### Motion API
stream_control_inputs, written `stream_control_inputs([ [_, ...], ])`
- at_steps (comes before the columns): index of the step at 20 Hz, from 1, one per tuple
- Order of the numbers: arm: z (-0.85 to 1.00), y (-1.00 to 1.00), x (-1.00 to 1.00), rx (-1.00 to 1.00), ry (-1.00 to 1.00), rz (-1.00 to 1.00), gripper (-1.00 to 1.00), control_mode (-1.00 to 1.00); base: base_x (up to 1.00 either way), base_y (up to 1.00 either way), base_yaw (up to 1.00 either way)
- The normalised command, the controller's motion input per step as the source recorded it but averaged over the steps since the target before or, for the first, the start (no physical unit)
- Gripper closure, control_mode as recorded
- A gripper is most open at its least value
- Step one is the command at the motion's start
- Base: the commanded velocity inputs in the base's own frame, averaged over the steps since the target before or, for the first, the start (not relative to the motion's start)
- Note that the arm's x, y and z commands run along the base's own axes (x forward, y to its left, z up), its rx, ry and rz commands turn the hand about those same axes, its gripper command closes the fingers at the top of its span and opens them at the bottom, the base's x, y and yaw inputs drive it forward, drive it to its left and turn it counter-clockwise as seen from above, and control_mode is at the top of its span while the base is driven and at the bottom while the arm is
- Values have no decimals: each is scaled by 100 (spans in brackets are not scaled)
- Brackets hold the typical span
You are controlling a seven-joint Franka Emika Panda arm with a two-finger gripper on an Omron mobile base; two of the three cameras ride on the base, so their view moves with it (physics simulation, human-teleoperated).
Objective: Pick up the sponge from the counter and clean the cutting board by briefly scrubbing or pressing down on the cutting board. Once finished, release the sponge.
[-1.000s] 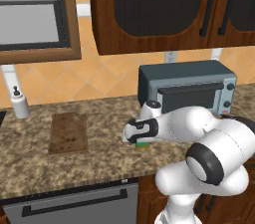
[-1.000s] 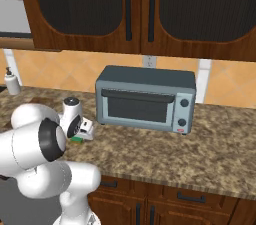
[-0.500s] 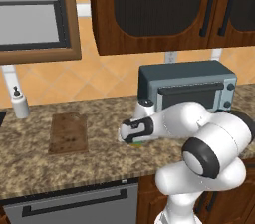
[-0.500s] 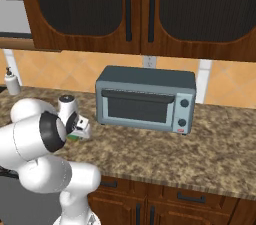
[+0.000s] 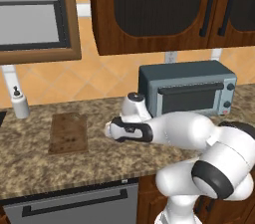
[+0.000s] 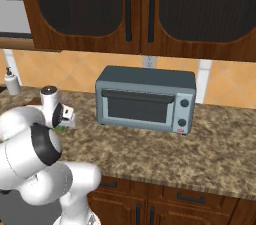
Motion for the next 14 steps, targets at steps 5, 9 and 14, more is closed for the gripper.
stream_control_inputs([
  [5, 40, 100, 38, 22, -1, 17, 100, -100, 0, 0, 0],
  [9, 3, 100, 3, -8, 0, 26, 100, -100, 0, 0, 0],
  [14, 2, 100, 0, -30, -1, 15, 100, -100, 0, 0, 0],
])
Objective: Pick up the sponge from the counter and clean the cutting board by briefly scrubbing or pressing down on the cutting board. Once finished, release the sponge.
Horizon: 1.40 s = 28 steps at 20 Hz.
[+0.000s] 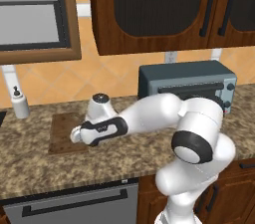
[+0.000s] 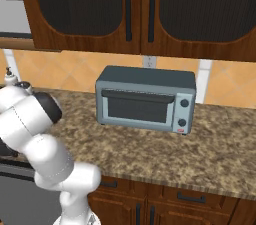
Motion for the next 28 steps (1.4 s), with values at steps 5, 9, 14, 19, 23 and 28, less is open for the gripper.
stream_control_inputs([
  [5, 42, 100, 0, -17, -1, 1, 100, -100, 0, 0, 0],
  [9, 14, 87, 9, 6, 14, 12, 100, -100, 0, 0, 0],
  [14, -14, 63, 23, 1, 16, 20, 100, -100, 0, 0, 0],
  [19, -43, 2, 35, -9, 3, 8, 100, -100, 0, 0, 0],
  [23, -28, 0, 22, -10, 0, 0, 100, -100, 0, 0, 0],
  [28, -34, 4, 0, -1, 0, 0, 100, -100, 0, 0, 0],
])
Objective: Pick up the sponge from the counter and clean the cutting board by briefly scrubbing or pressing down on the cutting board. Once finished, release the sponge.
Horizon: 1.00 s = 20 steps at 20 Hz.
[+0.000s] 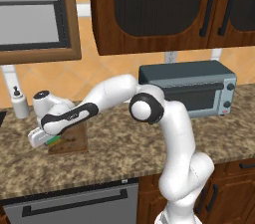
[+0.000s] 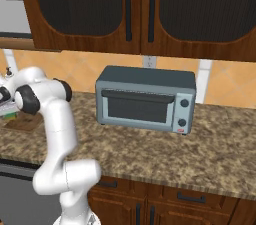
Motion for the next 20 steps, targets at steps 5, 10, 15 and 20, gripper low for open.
stream_control_inputs([
  [5, -30, 0, -31, 3, 0, 0, 100, -100, 0, 0, 0],
  [10, -20, -8, 4, 6, 0, 0, 100, -100, 0, 0, 0],
  [15, -25, -13, 42, 1, 0, 0, 100, -100, 0, 0, 0],
  [20, -19, -10, 29, 0, 0, 0, 100, -100, 0, 0, 0],
])
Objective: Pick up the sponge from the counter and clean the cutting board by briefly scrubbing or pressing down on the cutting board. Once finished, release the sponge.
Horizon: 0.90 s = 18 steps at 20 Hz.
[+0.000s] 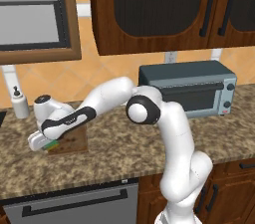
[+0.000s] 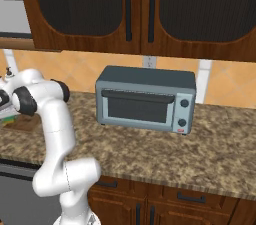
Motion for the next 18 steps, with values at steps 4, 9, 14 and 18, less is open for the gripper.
stream_control_inputs([
  [4, 0, -17, 49, -1, 0, 0, 100, -100, 0, 0, 0],
  [9, 0, -13, 63, -4, 0, 0, 100, -100, 0, 0, 0],
  [14, 0, -1, 86, -8, 1, -5, 100, -100, 0, 0, 0],
  [18, 0, 0, 96, -7, 3, -11, 100, -100, 0, 0, 0],
])
